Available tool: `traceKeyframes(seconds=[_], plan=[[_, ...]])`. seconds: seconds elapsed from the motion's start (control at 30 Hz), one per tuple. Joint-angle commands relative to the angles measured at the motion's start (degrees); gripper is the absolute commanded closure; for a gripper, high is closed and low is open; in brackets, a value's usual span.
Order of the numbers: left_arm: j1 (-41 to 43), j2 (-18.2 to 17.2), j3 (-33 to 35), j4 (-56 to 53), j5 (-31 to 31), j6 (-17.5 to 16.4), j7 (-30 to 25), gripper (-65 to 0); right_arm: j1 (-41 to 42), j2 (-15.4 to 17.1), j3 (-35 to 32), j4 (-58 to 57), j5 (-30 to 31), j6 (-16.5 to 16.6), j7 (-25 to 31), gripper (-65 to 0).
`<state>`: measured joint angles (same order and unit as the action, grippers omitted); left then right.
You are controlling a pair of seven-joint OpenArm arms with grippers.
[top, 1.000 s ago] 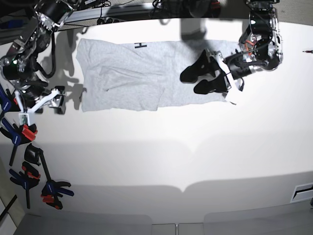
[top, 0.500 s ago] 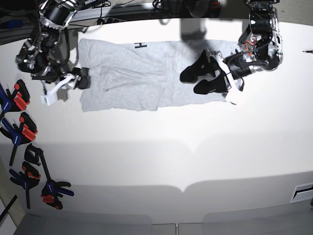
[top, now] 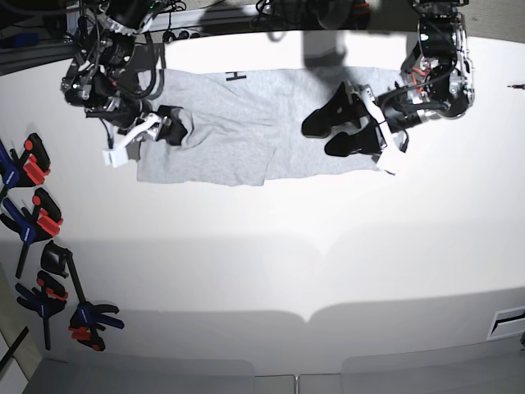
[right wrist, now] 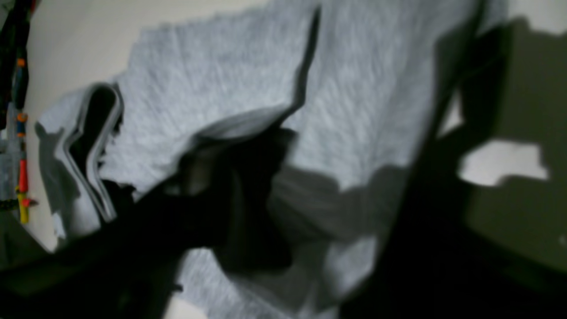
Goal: Fold the T-shirt properly
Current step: 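Grasp the strip's other end with the right gripper and lift it, then fold the held end over the shirt with the right gripper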
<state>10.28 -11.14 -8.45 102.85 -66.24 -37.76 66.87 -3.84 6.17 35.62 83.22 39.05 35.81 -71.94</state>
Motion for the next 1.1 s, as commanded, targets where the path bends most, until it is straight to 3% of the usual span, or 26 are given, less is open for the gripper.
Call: traceKeyframes(seconds=[0.0, 0.07, 0.1, 0.33, 0.5, 0.57, 0.67, 0.8, 1.07], plan=[[-0.6, -0.2, -0.1, 1.0, -1.7, -0.4, -0.9, -44.5, 0.2, 0.3, -0.1, 0.2, -1.0, -0.2, -0.9, -21.1], [-0.6, -0.2, -0.1, 1.0, -1.7, -0.5, -0.9, -44.5, 0.7, 0.5, 0.0, 0.2, -1.2, -0.2, 0.7, -1.9], [-0.6, -0.2, -0.1, 1.0, -1.7, -0.4, -0.9, -44.5, 1.1, 0.5, 0.0, 0.2, -1.4, -0.2, 1.6, 0.0], [-0.6, -0.2, -0.1, 1.0, 0.5, -0.5, 2.1, -44.5, 6.6, 3.2, 0.3, 0.3, -4.9, -0.3, 2.3, 0.0], [-0.6, -0.2, -0.1, 1.0, 19.0, 0.2, -2.6, -44.5, 11.1, 5.1, 4.6, 0.3, -6.1, -0.9, 2.6, 0.0], [-0.6, -0.2, -0.1, 1.0, 24.2, 3.6, -6.0, -44.5, 12.5, 5.7, 6.3, 0.3, -5.4, -0.8, 2.4, 0.0], [-0.6, -0.1, 0.1, 1.0, 31.0, 8.5, -10.5, -44.5, 13.4, 6.0, 6.6, 1.1, -0.7, 1.0, 0.1, 0.0], [0.2, 0.0, 1.8, 1.0, 41.7, 15.5, -15.0, -44.5, 13.1, 5.5, 4.9, 4.6, 10.7, 3.5, -6.4, 0.0], [2.1, 0.0, 11.6, 0.9, 49.8, 20.8, -19.5, -44.5, 12.1, 0.8, -2.1, 18.1, 24.7, 3.6, -8.1, 0.0]])
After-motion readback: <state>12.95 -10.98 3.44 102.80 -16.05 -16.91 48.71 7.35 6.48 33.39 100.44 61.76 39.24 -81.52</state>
